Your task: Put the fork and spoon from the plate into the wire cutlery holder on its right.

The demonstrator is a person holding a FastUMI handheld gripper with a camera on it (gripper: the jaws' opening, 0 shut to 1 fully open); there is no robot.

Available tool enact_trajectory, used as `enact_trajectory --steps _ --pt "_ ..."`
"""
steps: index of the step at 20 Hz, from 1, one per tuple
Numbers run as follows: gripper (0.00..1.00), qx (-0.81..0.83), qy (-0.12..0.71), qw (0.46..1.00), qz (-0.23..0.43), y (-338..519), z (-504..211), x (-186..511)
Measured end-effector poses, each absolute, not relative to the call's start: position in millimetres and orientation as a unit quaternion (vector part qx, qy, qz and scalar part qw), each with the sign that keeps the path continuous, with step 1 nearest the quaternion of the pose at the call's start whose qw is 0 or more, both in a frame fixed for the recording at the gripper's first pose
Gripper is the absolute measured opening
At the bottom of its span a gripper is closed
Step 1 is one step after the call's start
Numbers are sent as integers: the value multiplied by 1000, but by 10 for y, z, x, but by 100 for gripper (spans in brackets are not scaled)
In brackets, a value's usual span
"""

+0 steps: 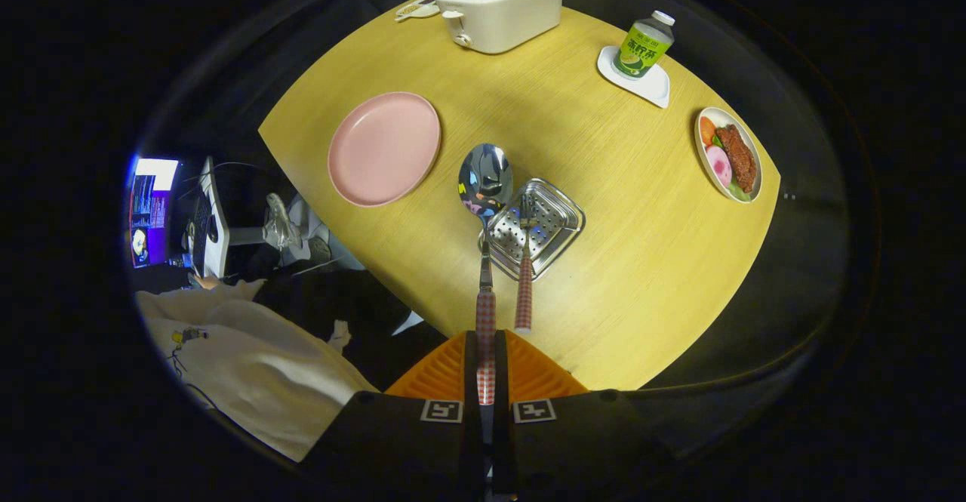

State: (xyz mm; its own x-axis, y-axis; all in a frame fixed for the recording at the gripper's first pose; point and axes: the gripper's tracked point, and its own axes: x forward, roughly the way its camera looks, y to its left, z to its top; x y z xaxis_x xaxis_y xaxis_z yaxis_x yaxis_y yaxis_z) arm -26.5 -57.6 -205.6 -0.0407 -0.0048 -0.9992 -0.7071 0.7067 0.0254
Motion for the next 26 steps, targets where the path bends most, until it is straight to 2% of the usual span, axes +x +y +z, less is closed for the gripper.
enact_trajectory --steps 15,22,24,25,26 --pt "10 -199 808 508 223 -793 -2389 -124" --pt "14 -187 820 499 209 -691 -2460 -26" --pt "26 -174 815 510 211 -644 -2438 -5" --pt "52 -166 812 518 213 -602 -2409 30" --pt "55 -162 805 529 215 -590 -2405 70"
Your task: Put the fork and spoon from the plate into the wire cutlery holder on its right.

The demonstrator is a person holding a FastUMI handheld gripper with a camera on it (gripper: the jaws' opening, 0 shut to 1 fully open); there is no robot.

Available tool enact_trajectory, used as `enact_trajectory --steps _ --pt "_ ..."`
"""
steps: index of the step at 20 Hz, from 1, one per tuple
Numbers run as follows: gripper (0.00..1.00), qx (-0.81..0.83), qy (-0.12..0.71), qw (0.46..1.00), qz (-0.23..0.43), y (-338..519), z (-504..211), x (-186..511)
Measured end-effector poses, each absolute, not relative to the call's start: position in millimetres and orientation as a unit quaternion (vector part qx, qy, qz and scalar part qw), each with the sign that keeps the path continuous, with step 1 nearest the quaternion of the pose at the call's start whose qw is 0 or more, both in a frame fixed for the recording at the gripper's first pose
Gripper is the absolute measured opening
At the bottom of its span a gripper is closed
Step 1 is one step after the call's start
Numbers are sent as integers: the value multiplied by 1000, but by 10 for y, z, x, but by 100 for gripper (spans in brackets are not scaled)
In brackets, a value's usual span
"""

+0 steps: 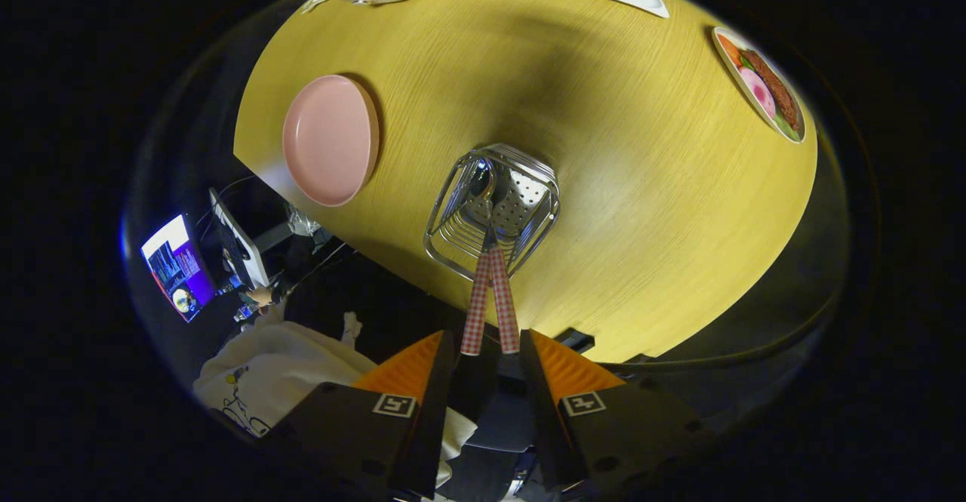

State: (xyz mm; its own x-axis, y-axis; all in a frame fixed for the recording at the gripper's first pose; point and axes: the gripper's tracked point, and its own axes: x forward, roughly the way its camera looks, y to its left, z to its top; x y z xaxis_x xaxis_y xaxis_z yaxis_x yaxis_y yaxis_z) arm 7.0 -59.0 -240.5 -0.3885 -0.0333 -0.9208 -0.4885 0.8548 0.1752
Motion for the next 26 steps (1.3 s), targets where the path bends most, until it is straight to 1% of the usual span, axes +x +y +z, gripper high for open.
enact_trajectory --steps 1,2,3,4,5,6,7,11,15,20,26 --pt "53 -153 797 542 218 -568 -2371 108" --pt "59 -144 789 555 222 -540 -2347 116" --pt "77 -135 781 567 224 -524 -2290 139" --pt "79 -125 773 579 226 -515 -2249 149" --pt "85 -116 766 590 230 -507 -2194 155" --pt "94 -106 755 605 231 -496 -2133 183" --pt "100 -98 744 619 231 -509 -2099 171" --pt "100 -57 684 688 235 -456 -1830 206" --pt "99 -44 623 742 243 -486 -1543 158" --pt "100 -22 548 802 238 -454 -1126 71" --pt "100 -3 410 885 218 -335 -459 260"
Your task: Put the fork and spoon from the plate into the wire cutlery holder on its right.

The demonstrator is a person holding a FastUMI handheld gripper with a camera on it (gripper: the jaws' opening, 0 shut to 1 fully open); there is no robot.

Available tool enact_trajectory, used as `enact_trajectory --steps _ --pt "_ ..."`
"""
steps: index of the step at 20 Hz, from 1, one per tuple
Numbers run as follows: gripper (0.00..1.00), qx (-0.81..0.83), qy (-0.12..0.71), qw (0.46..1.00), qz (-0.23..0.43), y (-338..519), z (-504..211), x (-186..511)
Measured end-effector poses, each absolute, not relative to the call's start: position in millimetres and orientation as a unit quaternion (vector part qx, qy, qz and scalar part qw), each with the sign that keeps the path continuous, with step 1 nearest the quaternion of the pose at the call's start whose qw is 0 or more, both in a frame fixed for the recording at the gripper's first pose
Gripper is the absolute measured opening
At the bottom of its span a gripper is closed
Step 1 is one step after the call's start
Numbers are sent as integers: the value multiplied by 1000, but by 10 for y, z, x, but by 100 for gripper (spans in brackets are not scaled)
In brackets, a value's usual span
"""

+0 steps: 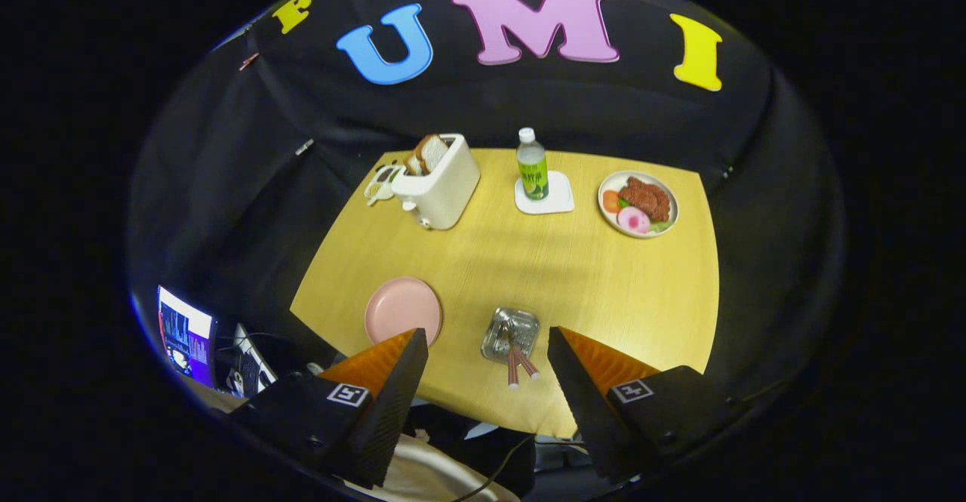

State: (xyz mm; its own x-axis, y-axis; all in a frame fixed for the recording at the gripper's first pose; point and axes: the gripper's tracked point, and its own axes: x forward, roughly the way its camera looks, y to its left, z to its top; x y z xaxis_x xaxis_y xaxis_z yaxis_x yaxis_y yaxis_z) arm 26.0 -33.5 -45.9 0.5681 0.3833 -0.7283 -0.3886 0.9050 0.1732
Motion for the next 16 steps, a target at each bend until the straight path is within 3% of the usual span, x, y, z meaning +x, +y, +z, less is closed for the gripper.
enact_trajectory --steps 7,12,16 --pt "99 51 248 945 209 -9 302 288" --pt "99 35 88 982 161 22 974 321" --pt "99 18 22 994 107 -88 1135 245"
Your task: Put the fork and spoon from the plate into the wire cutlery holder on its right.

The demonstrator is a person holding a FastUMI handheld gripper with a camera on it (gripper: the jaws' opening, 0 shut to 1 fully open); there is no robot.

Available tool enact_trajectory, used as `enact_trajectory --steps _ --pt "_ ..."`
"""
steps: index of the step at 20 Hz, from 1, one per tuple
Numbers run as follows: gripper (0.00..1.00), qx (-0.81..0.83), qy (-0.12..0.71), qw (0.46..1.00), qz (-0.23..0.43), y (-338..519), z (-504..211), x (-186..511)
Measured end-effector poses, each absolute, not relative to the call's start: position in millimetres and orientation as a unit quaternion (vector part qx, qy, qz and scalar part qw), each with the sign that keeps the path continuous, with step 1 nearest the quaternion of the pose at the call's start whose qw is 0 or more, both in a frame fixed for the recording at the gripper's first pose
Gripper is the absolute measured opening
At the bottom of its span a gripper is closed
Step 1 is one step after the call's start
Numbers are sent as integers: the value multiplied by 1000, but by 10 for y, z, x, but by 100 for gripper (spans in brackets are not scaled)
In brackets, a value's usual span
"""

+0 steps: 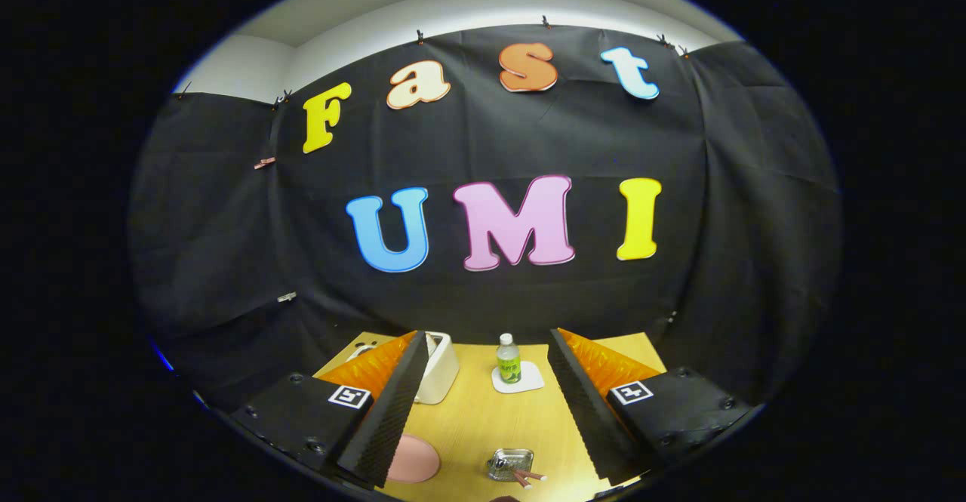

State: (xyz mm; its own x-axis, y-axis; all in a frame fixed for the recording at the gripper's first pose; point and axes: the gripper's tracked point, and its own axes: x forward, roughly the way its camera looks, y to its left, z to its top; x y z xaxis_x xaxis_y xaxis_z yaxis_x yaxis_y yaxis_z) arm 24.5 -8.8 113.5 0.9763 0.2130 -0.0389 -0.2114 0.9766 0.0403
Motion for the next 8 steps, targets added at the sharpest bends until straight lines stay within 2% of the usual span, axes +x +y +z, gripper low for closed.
enact_trajectory --steps 8 --pt "99 -15 -17 994 103 254 982 45"
